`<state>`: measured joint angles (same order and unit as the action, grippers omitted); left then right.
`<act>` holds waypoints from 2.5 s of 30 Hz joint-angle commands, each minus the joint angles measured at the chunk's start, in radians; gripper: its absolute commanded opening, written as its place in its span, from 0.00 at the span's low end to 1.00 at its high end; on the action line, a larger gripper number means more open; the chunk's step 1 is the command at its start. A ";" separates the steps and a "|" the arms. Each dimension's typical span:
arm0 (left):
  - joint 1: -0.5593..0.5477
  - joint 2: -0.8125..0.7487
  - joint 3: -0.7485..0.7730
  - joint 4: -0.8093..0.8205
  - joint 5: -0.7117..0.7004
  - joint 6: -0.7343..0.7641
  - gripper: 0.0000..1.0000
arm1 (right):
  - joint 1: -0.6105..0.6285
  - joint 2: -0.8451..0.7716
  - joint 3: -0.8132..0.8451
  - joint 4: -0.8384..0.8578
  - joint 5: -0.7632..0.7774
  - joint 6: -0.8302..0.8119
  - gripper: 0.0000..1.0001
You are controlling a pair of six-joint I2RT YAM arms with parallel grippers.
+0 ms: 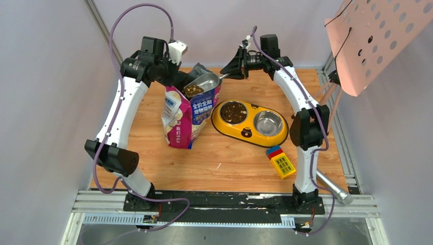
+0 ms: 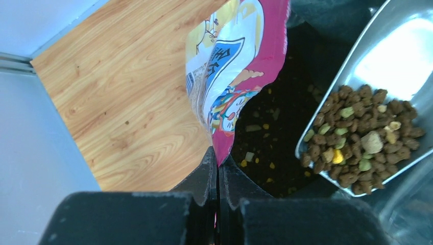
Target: Serve the pet food
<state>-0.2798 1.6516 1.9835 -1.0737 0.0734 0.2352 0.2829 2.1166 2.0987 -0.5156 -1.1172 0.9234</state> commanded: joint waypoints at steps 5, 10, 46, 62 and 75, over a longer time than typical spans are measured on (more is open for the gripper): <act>0.001 -0.036 0.107 0.096 -0.046 0.100 0.00 | -0.022 -0.089 0.000 0.099 -0.003 0.204 0.00; 0.001 -0.010 0.157 0.048 -0.061 0.144 0.00 | -0.032 -0.046 -0.008 0.136 -0.053 0.274 0.00; 0.042 -0.091 0.031 0.110 -0.125 0.227 0.00 | -0.229 -0.303 -0.380 0.235 -0.170 0.155 0.00; 0.062 -0.112 0.003 0.096 -0.105 0.232 0.00 | -0.389 -0.349 -0.636 0.208 -0.180 -0.027 0.00; 0.067 -0.106 -0.005 0.105 -0.080 0.228 0.00 | -0.425 -0.478 -0.880 0.211 -0.117 -0.135 0.00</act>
<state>-0.2218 1.6329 1.9530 -1.0843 -0.0093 0.4313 -0.1356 1.7386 1.2739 -0.3267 -1.2381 0.8295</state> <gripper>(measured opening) 0.007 0.266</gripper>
